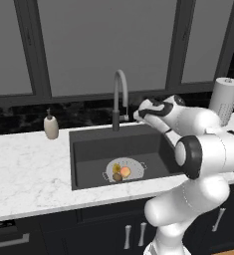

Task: Put the colander in the sink, put the kiwi, peach, kiwi in the colander, and turn on the sink faucet and pour water over the colander.

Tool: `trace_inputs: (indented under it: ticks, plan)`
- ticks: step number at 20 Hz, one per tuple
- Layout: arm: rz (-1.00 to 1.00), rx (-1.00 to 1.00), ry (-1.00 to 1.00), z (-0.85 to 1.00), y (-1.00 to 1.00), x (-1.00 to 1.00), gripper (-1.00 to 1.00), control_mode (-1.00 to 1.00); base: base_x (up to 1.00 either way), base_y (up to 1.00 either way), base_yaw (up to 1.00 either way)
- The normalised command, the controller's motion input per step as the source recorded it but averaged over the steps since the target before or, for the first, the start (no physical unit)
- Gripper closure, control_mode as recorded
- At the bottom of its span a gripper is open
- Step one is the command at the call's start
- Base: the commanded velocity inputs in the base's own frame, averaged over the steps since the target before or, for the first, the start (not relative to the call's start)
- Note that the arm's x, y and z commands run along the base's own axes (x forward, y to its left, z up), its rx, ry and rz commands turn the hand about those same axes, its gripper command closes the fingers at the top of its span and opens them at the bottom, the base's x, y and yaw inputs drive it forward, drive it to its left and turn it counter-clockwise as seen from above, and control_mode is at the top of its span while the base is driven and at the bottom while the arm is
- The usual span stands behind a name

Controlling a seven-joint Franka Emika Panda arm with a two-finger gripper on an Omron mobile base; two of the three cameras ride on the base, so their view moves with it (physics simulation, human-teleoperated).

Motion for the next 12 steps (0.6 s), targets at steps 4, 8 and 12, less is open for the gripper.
trace_inputs:
  ticks: [4,8,12]
  plan:
    - [0.02,0.13,-0.03,0.07,0.0,0.42,-1.0,-1.0,0.0,0.0,0.0]
    - [0.02,0.13,-0.02,0.0,0.01,0.53,-1.0,-1.0,0.0,0.0,0.0]
    - [0.01,0.12,-0.01,0.02,0.1,0.57,-1.0,-1.0,0.0,0.0,0.0]
